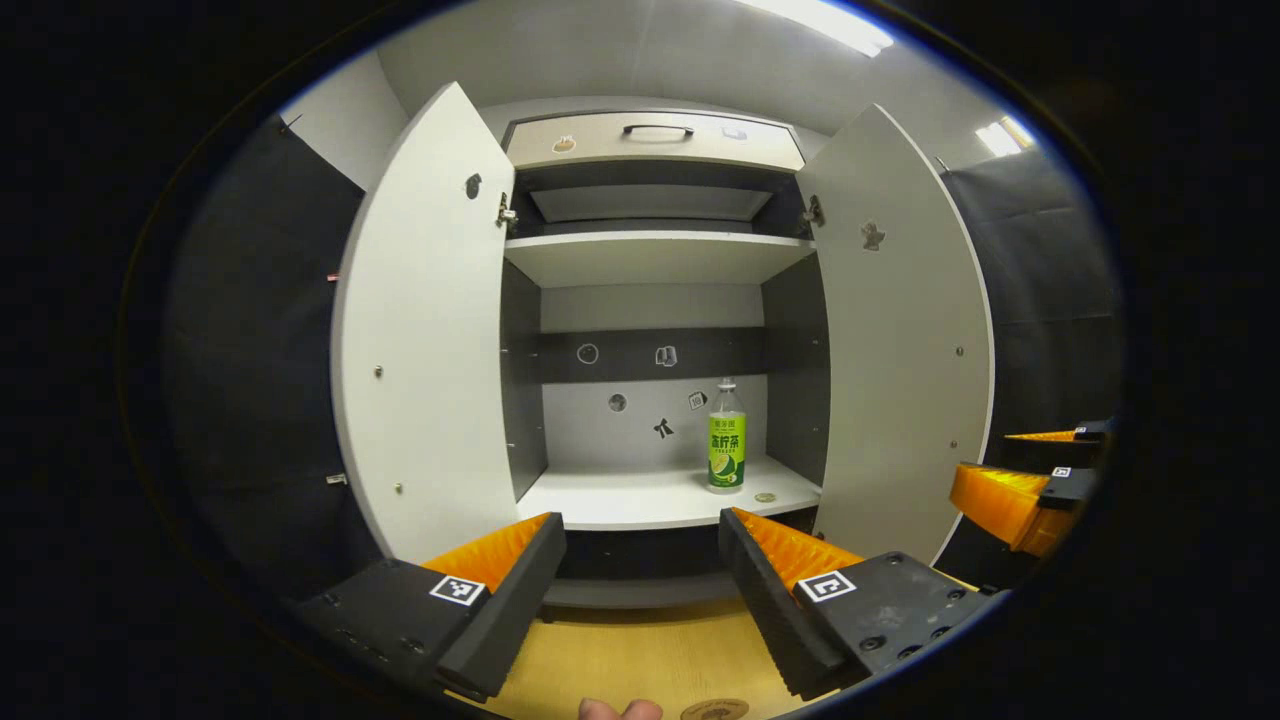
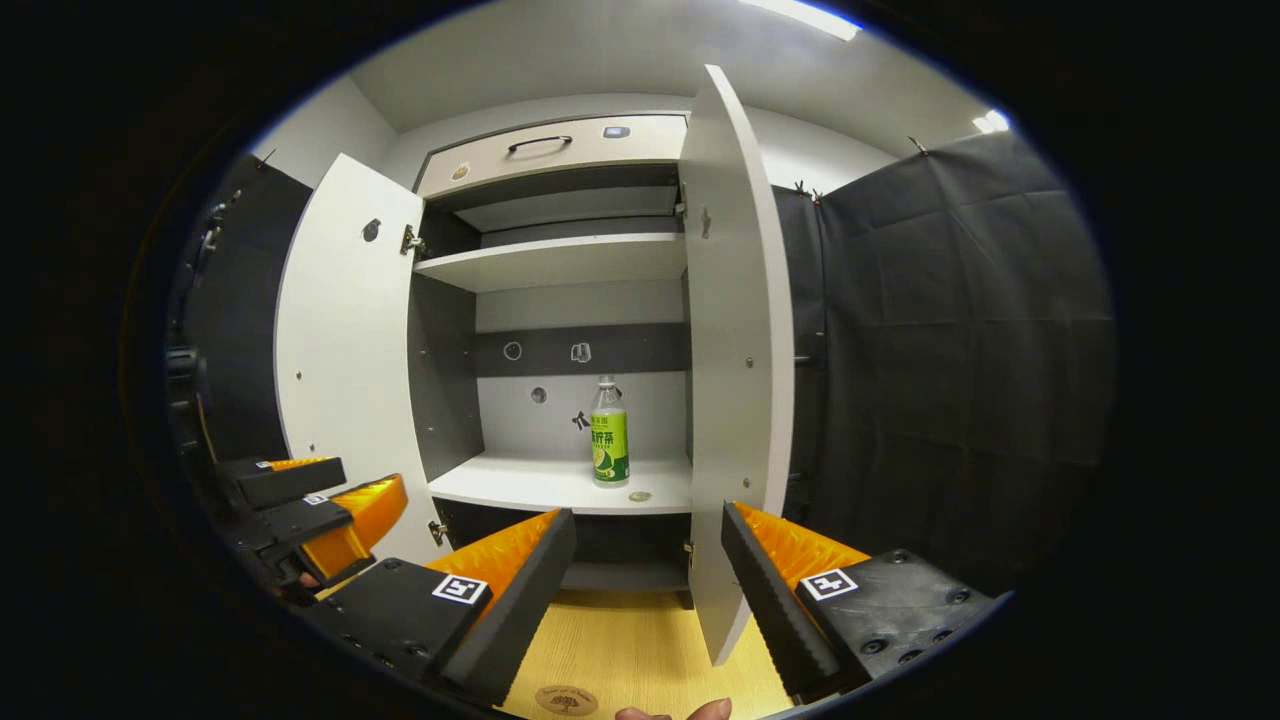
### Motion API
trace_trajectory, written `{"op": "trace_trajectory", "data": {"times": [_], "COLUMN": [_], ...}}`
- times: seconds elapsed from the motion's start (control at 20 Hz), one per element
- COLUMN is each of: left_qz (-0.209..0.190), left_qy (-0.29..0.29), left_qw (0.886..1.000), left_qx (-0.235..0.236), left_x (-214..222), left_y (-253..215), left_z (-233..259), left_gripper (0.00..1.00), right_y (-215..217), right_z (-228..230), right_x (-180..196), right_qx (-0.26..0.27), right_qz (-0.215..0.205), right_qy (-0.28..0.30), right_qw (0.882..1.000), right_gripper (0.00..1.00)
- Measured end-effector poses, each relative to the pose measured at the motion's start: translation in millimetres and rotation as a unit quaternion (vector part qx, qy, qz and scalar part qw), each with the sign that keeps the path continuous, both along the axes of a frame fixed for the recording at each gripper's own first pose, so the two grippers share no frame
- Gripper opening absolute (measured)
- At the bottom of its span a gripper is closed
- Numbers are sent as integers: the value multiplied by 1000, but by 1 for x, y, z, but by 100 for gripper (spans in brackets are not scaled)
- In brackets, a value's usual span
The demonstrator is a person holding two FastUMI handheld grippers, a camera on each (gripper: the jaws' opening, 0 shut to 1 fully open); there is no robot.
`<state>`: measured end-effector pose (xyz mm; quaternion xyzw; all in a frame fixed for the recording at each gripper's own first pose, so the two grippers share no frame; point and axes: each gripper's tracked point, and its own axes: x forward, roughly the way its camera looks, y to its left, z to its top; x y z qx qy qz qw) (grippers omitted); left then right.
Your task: Grasp the bottle in the cabinet with the left hand and place it on the coaster, then close the right door with the right hand and the left door with the left hand.
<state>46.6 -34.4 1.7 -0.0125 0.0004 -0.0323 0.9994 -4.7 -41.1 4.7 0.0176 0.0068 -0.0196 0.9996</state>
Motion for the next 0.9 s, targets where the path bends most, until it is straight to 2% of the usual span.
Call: {"op": "trace_trajectory", "data": {"times": [0.5,0.9], "left_qz": [-40,-35], "left_qy": [-25,-18], "left_qw": [999,999], "left_qx": [5,-18], "left_x": [144,268], "left_y": [-83,-120], "left_z": [4,-15], "left_gripper": [98,97], "right_y": [-65,-70], "right_z": [-1,-1], "right_x": [-3,0], "right_qx": [1,4], "right_qz": [-29,16], "right_qy": [7,4], "right_qw": [1000,1000], "right_gripper": [98,98]}}
